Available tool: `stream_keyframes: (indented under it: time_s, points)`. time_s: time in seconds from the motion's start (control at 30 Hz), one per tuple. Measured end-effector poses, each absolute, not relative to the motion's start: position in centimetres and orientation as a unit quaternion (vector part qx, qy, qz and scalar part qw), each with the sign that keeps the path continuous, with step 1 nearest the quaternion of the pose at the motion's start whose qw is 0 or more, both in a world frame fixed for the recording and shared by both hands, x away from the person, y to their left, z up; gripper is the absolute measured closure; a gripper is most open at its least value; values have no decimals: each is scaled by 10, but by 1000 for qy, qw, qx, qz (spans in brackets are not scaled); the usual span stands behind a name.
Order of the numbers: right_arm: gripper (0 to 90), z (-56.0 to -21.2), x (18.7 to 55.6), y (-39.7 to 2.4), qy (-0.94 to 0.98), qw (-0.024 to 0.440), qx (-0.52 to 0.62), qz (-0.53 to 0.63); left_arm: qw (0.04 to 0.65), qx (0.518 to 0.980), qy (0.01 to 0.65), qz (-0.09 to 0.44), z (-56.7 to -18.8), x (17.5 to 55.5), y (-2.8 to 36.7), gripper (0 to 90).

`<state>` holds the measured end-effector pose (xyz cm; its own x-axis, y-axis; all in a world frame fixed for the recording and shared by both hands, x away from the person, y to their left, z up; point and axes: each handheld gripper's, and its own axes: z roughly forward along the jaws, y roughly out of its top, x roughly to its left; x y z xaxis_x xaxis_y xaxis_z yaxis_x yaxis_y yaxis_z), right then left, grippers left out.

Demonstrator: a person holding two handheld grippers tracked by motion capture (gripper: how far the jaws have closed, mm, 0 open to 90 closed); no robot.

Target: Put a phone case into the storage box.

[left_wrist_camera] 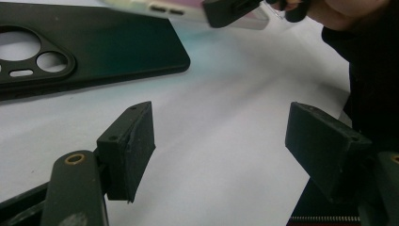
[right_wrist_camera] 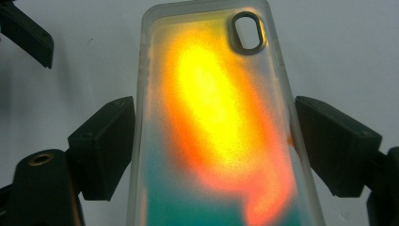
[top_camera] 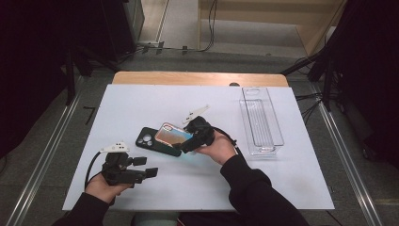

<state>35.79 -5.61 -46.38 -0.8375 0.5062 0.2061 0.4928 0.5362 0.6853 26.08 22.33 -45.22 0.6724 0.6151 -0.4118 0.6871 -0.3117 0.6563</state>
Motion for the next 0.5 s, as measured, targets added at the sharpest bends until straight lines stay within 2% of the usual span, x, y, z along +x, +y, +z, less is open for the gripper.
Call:
stream_keyframes:
  time_s: [0.1,0.5]
  points:
    - [151,-459,354,-70,869,2,299,395,431,804,406,-43,-450,262,222,243]
    - [151,-448,323,-122,842,23,346,412,436,802,406,-47,-441,265,206,220]
